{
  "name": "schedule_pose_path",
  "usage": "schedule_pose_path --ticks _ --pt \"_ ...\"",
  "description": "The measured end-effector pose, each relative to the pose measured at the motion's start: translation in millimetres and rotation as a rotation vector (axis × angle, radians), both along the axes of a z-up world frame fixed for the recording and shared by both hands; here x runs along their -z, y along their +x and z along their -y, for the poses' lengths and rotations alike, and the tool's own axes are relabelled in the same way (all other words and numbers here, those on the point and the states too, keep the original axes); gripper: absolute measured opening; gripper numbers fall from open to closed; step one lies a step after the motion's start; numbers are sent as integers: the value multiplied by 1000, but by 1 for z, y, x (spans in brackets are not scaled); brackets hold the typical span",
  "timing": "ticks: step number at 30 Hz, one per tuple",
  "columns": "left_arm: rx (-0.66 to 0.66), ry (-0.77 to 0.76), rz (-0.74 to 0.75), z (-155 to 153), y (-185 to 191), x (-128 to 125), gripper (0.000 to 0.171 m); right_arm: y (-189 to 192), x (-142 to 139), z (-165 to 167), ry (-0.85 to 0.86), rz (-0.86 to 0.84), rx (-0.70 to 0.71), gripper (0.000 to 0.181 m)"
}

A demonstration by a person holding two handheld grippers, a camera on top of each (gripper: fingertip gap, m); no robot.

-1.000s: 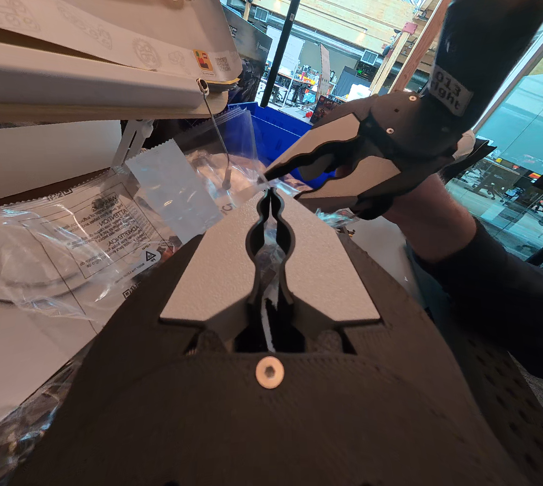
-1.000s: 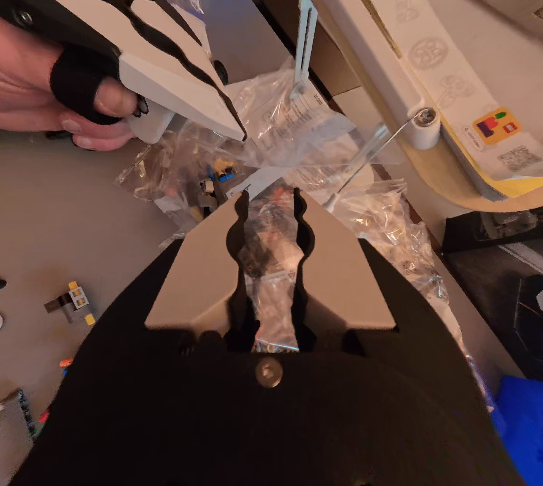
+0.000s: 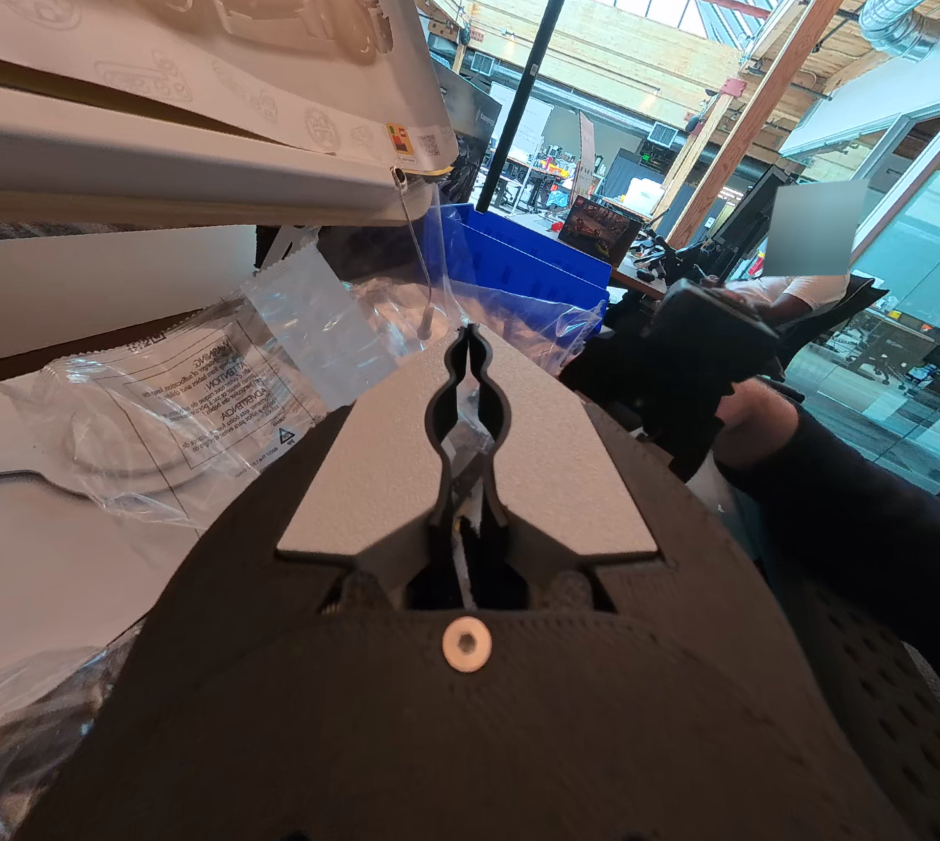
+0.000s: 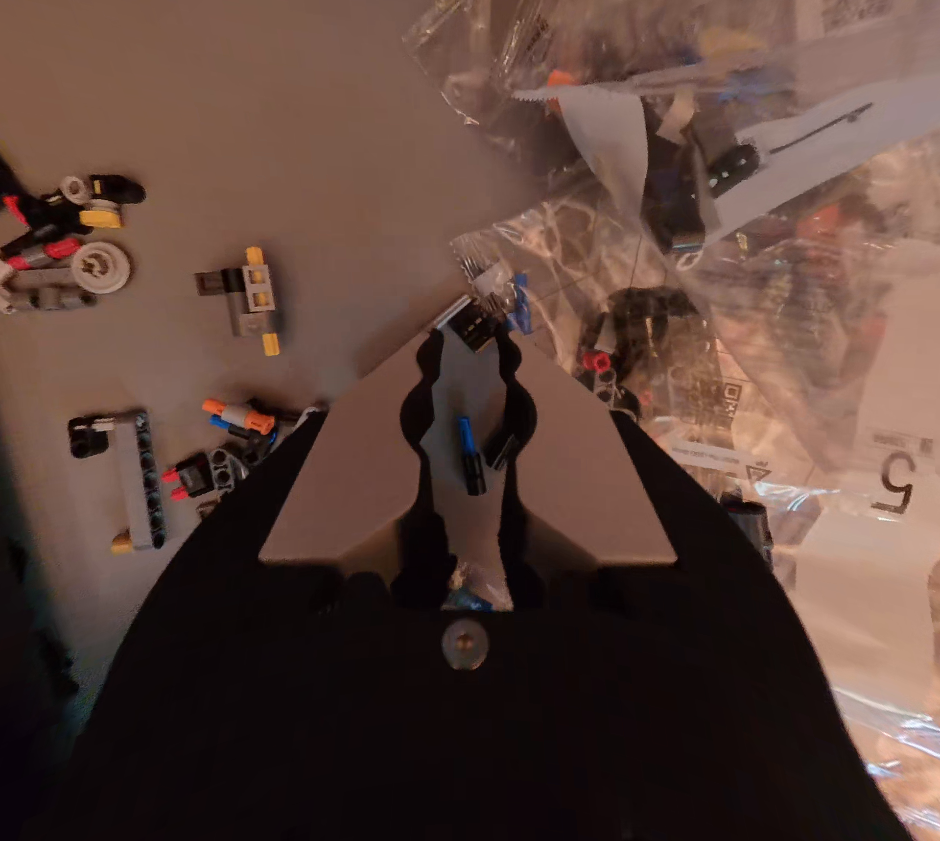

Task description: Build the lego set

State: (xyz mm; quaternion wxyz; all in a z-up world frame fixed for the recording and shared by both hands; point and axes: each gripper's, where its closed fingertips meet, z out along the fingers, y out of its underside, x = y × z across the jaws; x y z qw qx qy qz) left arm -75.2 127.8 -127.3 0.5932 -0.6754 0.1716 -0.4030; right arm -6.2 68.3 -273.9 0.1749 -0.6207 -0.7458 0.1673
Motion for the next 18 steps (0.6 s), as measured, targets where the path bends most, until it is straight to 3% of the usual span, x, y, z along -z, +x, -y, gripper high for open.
schedule_pose_path --ticks 12,16,18 --pt "-1 -8 -13 -1 0 4 0 6 2 21 -68 23 -83 7" --pt "-1 -11 -16 -1 0 5 0 0 3 11 -8 13 -56 27" --pt "0 -12 -17 -1 1 6 0 -3 3 16 -31 -3 -73 28"
